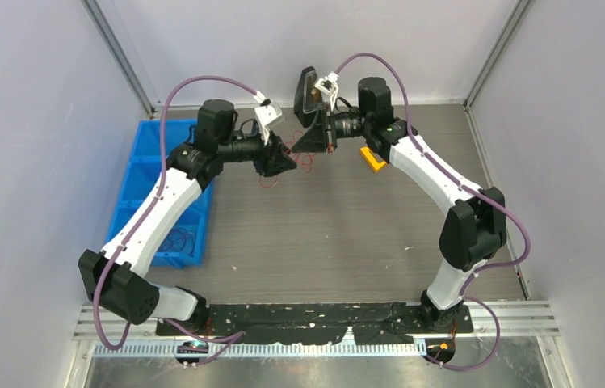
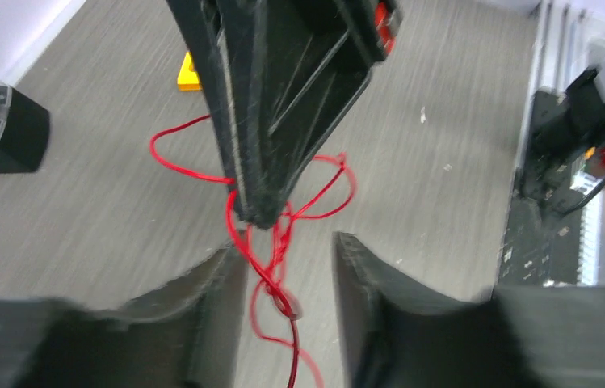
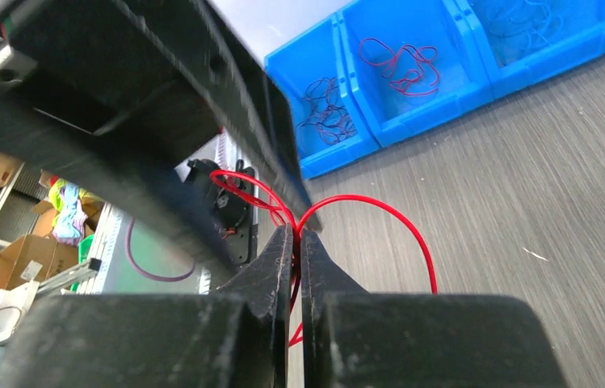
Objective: Untangle the cables
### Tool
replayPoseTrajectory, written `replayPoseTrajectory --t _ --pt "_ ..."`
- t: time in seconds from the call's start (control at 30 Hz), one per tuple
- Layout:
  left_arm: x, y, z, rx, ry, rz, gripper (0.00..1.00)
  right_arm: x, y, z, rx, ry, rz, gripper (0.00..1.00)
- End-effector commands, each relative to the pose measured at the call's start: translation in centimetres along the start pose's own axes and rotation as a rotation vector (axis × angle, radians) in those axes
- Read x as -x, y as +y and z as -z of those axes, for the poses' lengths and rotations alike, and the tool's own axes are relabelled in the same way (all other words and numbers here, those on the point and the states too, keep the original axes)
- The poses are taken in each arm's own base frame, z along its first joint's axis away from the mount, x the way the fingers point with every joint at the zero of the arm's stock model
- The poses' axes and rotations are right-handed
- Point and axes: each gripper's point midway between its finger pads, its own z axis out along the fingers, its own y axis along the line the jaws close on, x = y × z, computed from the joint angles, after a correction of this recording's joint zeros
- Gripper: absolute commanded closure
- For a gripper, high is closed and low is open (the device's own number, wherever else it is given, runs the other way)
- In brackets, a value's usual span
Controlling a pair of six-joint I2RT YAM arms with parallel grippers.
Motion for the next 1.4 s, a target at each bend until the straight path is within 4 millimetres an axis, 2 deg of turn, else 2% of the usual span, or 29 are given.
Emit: replayPoseTrajectory --t 0.0,0.13,0.23,0.27,0.37,0.47,0.5,0.57,0.63,0.73,0.77,0.83,0.9,1.03,1.13,1.27,1.37 --pt "0.6 -0.4 0.0 -0.006 -0.027 0.001 0.73 2.5 4.7 0.3 0.055 -0.054 0.101 0.94" --pt "-0.8 -1.0 1.1 0.005 0.019 0.003 1.00 2.8 5.5 0.6 0.067 -0.058 0.103 0.93" --pt "-1.3 0.1 2.8 0.068 0.001 0.077 1.00 3.2 6.1 0.8 0.074 -0.059 0.101 0.84" --pt "-1.2 0.5 3.6 0.086 -0.014 0.098 1.00 3.3 6.1 0.9 0.072 -0.059 0.099 0.78" --pt "-1.2 2.4 6.7 0.178 -0.033 0.129 1.00 3.2 5.1 2.1 0.035 -0.055 0.058 0.63" --pt "-1.9 3.9 10.5 0.280 -0.010 0.125 1.00 3.1 3.5 3.6 -0.022 -0.063 0.037 0.43" --pt "-2.6 4.6 11.9 0.325 0.011 0.115 1.00 2.9 2.7 4.4 -0.056 -0.065 0.017 0.39" --pt "-4.0 6.0 14.6 0.405 0.077 0.062 1.00 2.4 1.6 5.5 -0.113 -0.057 0.016 0.23" --pt "-6.0 7.5 17.0 0.477 0.153 0.056 1.00 1.6 0.6 6.2 -0.169 -0.038 0.024 0.17" --pt "-9.1 10.0 20.6 0.536 0.324 -0.024 1.00 0.3 -0.2 6.8 -0.207 -0.003 0.012 0.13" --pt "-10.4 10.7 21.6 0.539 0.394 -0.044 1.00 0.2 -0.3 6.8 -0.209 0.001 0.007 0.07" --pt "-12.7 12.3 23.1 0.544 0.502 -0.055 1.00 -0.1 -0.5 6.8 -0.210 0.010 -0.004 0.04" --pt "-14.3 14.4 24.3 0.574 0.563 -0.068 1.00 -0.3 -0.6 6.8 -0.212 0.013 -0.010 0.02" --pt "-16.3 18.0 25.1 0.609 0.645 -0.140 0.95 -0.3 -0.6 6.8 -0.212 0.020 -0.004 0.01" --pt "-17.9 20.5 25.5 0.641 0.695 -0.167 0.85 -0.6 -0.5 6.9 -0.213 0.037 -0.007 0.01" --pt "-20.5 22.4 26.7 0.666 0.814 -0.192 0.60 -0.8 -0.5 7.2 -0.223 0.051 -0.007 0.01" --pt "-19.9 21.9 26.9 0.673 0.809 -0.212 0.40 -0.9 -0.6 7.7 -0.240 0.062 0.006 0.01"
